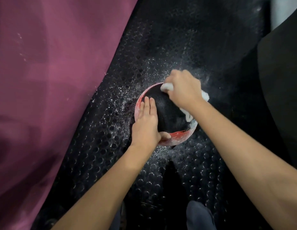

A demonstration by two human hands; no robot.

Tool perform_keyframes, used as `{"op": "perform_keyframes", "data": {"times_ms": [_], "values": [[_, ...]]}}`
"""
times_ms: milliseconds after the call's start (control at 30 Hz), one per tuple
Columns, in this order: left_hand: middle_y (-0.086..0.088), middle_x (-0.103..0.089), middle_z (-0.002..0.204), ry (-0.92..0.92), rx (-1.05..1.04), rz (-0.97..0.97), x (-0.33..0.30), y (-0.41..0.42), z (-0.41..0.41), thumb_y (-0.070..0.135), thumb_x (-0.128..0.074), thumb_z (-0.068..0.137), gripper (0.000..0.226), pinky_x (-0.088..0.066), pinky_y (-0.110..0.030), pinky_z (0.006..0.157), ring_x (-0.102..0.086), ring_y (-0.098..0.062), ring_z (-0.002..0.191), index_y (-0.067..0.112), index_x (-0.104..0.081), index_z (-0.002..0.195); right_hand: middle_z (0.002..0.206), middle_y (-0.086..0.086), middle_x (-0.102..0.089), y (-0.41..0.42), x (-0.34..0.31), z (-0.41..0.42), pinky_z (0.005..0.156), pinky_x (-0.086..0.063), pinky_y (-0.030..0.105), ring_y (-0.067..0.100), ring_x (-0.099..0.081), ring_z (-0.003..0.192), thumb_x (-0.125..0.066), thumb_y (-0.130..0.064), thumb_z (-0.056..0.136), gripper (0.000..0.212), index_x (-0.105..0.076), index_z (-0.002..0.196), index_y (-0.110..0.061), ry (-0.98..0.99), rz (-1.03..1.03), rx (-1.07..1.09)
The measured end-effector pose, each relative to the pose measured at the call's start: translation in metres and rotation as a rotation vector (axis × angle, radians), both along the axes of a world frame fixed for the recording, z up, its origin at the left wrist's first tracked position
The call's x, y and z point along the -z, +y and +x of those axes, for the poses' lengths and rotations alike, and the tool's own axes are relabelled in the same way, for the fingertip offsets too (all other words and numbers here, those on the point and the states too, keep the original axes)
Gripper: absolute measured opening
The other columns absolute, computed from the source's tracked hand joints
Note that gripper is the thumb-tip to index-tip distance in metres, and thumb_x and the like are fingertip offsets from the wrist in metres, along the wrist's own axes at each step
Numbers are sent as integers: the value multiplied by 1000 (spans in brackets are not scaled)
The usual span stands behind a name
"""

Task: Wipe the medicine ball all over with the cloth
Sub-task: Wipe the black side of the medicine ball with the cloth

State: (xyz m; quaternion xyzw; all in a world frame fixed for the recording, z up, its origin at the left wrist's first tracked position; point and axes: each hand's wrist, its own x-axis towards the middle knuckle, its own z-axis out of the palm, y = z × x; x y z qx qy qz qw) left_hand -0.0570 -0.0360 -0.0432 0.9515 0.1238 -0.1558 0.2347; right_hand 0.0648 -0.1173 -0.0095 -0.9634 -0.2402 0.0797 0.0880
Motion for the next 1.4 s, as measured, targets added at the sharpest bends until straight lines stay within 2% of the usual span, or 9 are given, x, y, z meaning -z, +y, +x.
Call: {"op": "perform_keyframes", "data": {"times_ms": [100,233,467,567,733,900,1033,1200,1400], "values": [[-3,13,162,11,-4,2,1,4,-8,52,-75,69,129,-13,-25,117,10,-16,149,8,12,153,100,-5,-53,-5,1,-14,66,-35,34,22,-47,101,-55,-26,93,16,-69,93,-32,9,8,-108],[-4,14,162,23,24,7,0,8,-9,51,-76,70,129,-10,-27,117,11,-16,149,9,14,152,99,-7,-61,-18,4,8,74,-39,31,21,-55,102,-63,-26,87,12,-71,86,-34,145,170,153],[-6,8,163,83,18,-2,-16,4,13,60,-69,76,119,-17,-47,119,-6,-34,149,17,10,154,95,-6,-58,-11,6,3,69,-39,32,20,-55,99,-61,-24,89,13,-72,87,-29,120,146,129],[-1,12,163,106,54,48,-12,2,10,54,-69,80,115,-17,-47,119,-4,-35,149,19,11,154,103,-6,-59,-20,10,-1,76,-44,35,18,-54,100,-62,-32,89,11,-72,93,-29,137,164,79],[0,11,163,83,81,85,-12,-6,11,55,-68,80,113,-15,-45,119,-3,-34,149,20,10,154,105,-3,-64,-36,9,18,77,-41,32,22,-57,104,-64,-31,87,11,-72,93,-27,227,218,285],[0,12,163,104,61,72,-13,-2,7,53,-70,79,115,-16,-45,120,-3,-34,149,19,10,154,105,-7,-60,-30,9,-6,79,-45,35,18,-54,101,-61,-30,88,10,-72,91,-31,131,173,80],[-1,13,163,96,93,88,-12,-8,3,53,-68,81,114,-15,-45,120,-1,-35,149,18,11,154,104,-3,-64,-39,12,20,73,-37,30,22,-58,102,-64,-29,87,10,-71,92,-27,207,165,259],[-1,13,163,109,78,87,-11,-8,7,53,-69,80,115,-15,-46,121,-1,-36,149,18,12,154,94,-6,-61,-29,11,-2,68,-43,33,19,-55,92,-60,-26,87,11,-71,85,-29,104,116,71],[-2,16,162,113,97,119,-13,-15,5,53,-68,81,115,-19,-48,119,-1,-37,148,17,14,153,97,-4,-63,-18,9,20,68,-35,30,23,-57,99,-61,-22,85,12,-66,77,-29,132,66,130]]}}
